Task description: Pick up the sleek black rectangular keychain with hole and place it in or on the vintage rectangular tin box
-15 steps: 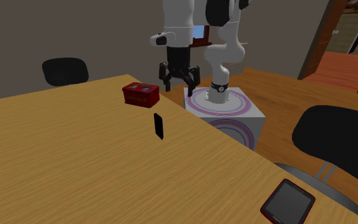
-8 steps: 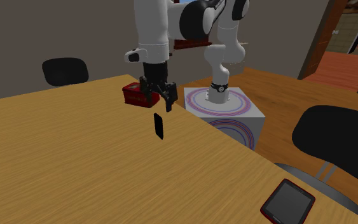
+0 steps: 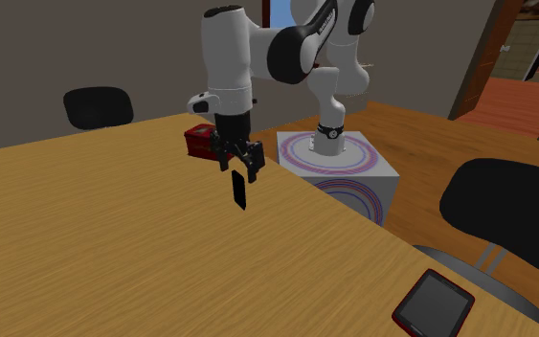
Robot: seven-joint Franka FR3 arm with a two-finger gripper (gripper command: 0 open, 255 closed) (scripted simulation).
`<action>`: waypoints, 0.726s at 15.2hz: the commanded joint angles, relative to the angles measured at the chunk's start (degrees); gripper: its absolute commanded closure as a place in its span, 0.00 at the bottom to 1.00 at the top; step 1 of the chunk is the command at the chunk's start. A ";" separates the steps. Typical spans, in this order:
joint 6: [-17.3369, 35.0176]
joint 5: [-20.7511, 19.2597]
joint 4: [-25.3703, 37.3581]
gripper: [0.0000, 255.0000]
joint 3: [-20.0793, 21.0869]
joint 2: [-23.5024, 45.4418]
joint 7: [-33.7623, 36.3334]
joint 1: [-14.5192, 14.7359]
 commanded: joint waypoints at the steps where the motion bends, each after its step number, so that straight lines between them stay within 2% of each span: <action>1: 0.33 0.03 -0.30 0.00 0.01 0.00 -0.04 0.02; 7: 0.31 0.03 -0.29 0.00 0.01 0.00 -0.03 0.02; 8: 0.31 0.03 -0.29 1.00 0.01 0.00 -0.03 0.02; 11: 0.32 0.03 -0.30 1.00 0.01 -0.01 -0.03 0.02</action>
